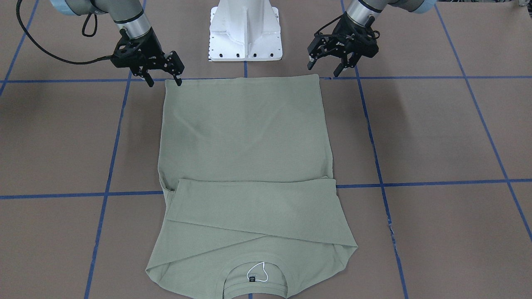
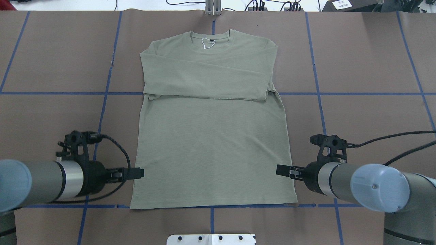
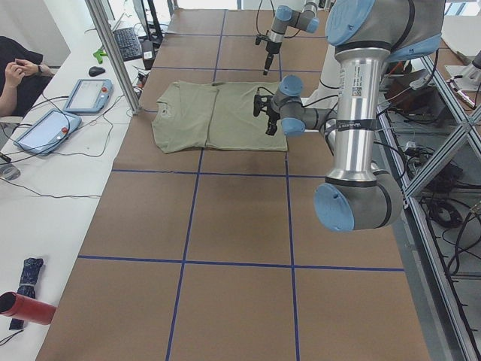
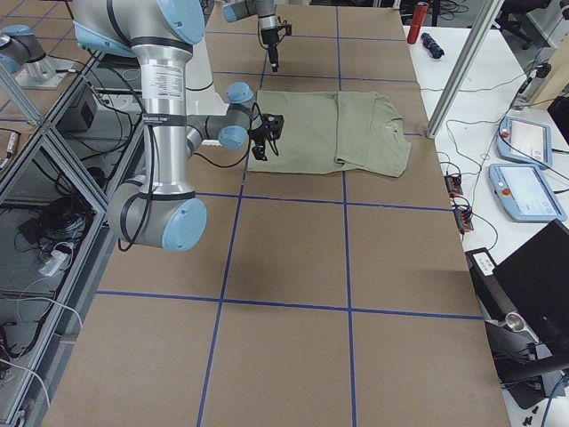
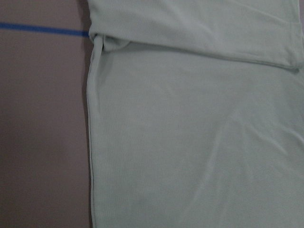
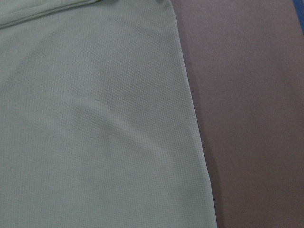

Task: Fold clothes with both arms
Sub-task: 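Grasp the hem corners nearest the robot with both grippers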

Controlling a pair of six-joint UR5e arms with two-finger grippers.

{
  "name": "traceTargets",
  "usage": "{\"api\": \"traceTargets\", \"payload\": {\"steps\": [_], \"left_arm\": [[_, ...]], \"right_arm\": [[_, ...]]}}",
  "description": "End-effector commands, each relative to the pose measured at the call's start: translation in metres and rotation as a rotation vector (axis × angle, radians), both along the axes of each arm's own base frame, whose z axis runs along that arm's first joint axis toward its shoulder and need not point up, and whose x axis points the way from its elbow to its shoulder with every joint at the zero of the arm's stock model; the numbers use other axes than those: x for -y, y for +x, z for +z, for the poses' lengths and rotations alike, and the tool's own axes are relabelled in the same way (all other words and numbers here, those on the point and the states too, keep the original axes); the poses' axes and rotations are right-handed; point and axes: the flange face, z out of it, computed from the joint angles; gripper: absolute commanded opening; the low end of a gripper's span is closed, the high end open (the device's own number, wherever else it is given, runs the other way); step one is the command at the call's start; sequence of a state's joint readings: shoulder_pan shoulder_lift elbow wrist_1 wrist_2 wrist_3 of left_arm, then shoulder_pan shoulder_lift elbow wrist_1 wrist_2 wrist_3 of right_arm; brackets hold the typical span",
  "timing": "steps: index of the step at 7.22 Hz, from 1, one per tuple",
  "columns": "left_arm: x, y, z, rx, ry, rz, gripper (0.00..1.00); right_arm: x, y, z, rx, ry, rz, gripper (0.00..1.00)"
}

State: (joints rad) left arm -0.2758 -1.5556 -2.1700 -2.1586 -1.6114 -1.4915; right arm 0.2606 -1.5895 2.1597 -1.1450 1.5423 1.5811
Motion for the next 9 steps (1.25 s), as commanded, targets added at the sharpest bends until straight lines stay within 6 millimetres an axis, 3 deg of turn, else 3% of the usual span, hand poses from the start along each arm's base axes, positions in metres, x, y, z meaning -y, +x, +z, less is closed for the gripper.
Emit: {"api": "traceTargets", "payload": {"steps": [1, 2, 3, 9], "left_arm": [[-0.05, 0.04, 0.033, 0.037, -0.073, -0.027, 0.97], [-0.057, 0.055, 0.049, 0.061, -0.111, -0.034, 0.88], [-0.058, 0.061, 0.052, 0.066, -0.125, -0.036, 0.82], [-0.061, 0.069, 0.057, 0.081, -0.114, -0.025, 0.71]], "right_arm": [[-0.027, 0.016, 0.025, 0.057, 0.005, 0.004, 1.0], [-0.035, 0.009, 0.027, 0.048, 0.024, 0.011, 1.0], [-0.037, 0.007, 0.027, 0.045, 0.031, 0.013, 1.0], [-0.04, 0.006, 0.029, 0.042, 0.036, 0.015, 1.0]]}}
